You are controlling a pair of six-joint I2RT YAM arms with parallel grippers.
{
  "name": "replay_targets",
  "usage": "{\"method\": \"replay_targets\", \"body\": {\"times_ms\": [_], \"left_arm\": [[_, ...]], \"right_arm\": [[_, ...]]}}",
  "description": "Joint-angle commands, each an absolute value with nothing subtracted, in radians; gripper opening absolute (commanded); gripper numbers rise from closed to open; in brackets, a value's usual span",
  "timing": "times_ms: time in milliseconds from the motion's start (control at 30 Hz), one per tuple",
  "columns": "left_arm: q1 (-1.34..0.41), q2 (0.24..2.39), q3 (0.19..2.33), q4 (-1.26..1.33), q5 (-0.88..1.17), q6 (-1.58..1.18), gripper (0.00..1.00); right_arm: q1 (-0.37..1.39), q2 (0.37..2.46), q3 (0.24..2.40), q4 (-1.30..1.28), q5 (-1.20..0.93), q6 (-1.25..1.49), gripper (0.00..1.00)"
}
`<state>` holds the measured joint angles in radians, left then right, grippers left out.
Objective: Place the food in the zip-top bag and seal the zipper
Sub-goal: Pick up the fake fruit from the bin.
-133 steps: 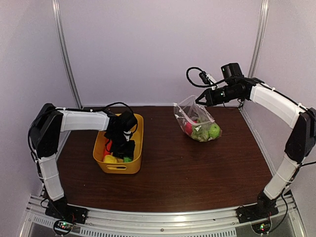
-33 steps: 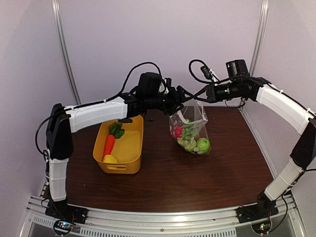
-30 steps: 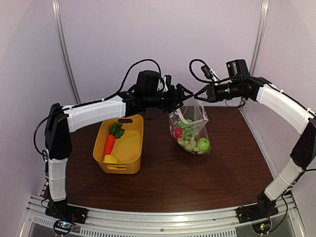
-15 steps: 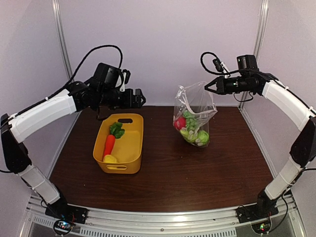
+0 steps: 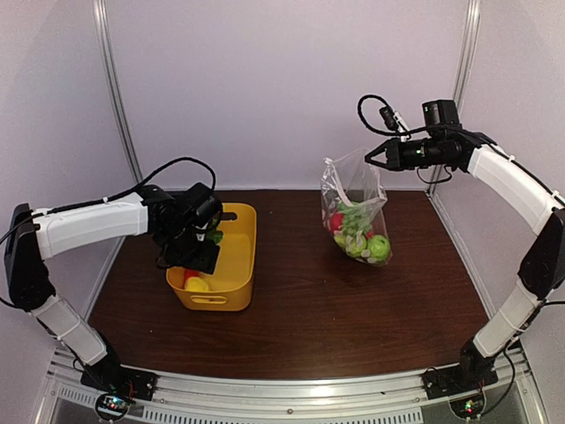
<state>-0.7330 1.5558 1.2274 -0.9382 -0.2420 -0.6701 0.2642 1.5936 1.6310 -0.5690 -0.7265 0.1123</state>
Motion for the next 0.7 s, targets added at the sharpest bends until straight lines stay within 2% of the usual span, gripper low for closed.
{"method": "replay_targets", "body": {"times_ms": [0, 433, 600, 667], "left_arm": [[-0.744, 1.571, 1.180, -0.994, -0.163, -0.733, 0.74], [-0.751, 1.740, 1.118, -0.953, -0.172, -0.721, 0.76], [-0.757, 1.753, 1.139, -0.929, -0.200, -0.724, 0.69], [-0.762, 1.751, 1.162, -0.929, -0.205, -0.717, 0.61]], "right_arm": [[0.268, 1.585, 1.620, -0.525, -0.752, 0.120, 0.00], [0.272, 1.593, 1.613, -0.522, -0.768, 0.129, 0.00], [0.271, 1.577, 1.603, -0.525, -0.762, 0.122, 0.00], [0.271, 1.578, 1.601, -0.523, -0.761, 0.122, 0.00]]}}
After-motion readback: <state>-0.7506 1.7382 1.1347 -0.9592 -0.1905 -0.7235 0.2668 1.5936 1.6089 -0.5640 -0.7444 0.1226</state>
